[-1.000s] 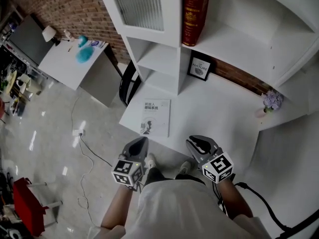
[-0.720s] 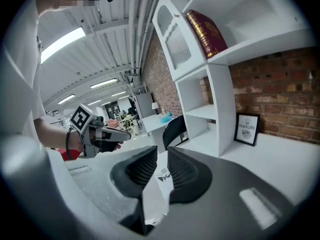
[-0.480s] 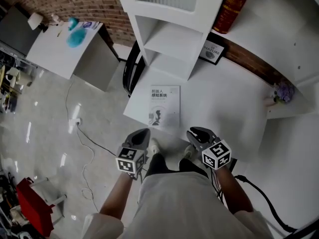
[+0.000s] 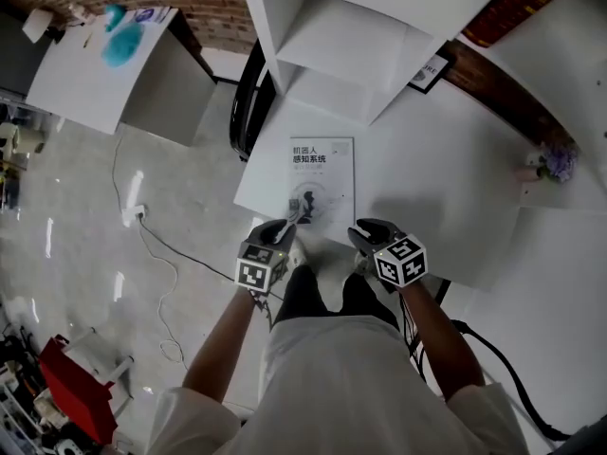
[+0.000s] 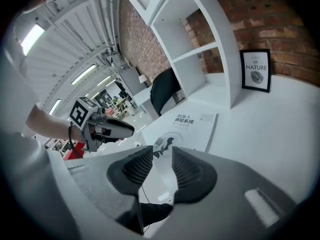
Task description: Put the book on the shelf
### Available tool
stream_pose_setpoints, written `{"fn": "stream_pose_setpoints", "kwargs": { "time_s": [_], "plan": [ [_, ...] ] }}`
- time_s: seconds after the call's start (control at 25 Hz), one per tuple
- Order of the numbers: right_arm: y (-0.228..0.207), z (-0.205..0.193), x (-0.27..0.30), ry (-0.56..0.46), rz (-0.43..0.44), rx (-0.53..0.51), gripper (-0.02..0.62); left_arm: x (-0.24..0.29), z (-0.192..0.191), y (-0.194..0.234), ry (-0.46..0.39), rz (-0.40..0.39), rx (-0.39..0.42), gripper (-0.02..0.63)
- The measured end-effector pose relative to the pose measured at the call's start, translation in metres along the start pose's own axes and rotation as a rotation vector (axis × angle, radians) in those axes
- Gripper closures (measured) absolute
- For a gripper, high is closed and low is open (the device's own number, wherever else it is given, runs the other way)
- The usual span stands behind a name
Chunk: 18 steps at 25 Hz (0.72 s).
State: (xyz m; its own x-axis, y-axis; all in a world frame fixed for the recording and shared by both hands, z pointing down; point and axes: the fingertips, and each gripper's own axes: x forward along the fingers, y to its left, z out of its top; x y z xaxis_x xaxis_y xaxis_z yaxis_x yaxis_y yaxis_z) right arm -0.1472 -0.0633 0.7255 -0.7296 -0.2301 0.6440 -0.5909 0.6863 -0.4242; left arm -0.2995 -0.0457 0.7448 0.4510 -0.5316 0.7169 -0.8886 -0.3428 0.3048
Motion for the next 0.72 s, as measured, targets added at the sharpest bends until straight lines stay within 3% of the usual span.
{"fn": "stream_pose_setpoints", "kwargs": {
  "time_s": [0.32,0.4,0.48,0.72],
  "plan": [
    [-0.036,-0.044,0.055,0.148,-0.047,0.085,0.444,0.063,-0.045,0.02,0.189,-0.128,-0.088,0.381],
    [-0.045,-0.053,0.064,0.168,-0.076,0.1,0.405,0.072,-0.051,0.019,0.222,-0.154,-0.092,0.347],
    [-0.052,-0.06,0.07,0.177,-0.104,0.117,0.371,0.078,-0.059,0.019,0.246,-0.17,-0.089,0.339],
    [-0.055,-0.069,0.083,0.182,-0.118,0.158,0.364,0.085,-0.068,0.015,0.258,-0.204,-0.075,0.328]
  ]
}}
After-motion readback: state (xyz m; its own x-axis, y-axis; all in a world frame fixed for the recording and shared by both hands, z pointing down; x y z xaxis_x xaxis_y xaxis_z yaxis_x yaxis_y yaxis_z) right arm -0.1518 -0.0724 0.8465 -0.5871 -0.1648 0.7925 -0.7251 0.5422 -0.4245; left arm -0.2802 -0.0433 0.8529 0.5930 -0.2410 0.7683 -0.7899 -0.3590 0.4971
